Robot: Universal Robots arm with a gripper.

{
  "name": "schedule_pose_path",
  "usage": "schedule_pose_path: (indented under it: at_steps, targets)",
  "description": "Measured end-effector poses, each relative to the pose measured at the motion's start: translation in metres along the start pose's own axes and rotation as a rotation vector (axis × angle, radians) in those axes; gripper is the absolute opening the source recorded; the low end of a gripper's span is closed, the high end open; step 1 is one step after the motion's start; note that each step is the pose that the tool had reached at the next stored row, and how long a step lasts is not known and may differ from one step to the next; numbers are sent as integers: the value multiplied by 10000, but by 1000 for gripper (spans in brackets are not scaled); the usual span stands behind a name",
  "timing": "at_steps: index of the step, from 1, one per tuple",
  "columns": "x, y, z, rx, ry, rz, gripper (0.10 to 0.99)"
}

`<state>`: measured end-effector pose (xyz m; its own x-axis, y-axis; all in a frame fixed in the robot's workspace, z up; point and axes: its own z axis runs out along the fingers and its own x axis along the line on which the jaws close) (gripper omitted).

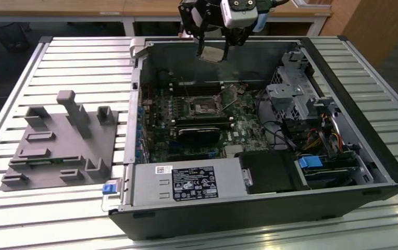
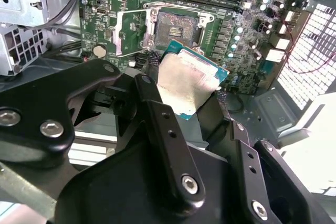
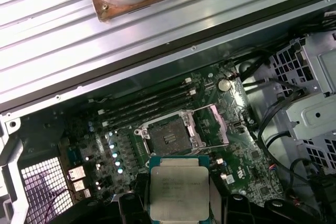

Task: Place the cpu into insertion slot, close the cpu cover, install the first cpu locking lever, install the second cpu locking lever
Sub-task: 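Place the cpu into insertion slot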

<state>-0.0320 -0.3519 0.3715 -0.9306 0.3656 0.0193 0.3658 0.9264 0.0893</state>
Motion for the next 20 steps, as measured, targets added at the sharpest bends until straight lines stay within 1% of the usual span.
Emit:
schedule_pose_path:
  at_steps: [20]
  targets:
    - [0, 0, 0, -10, -45, 503, 541]
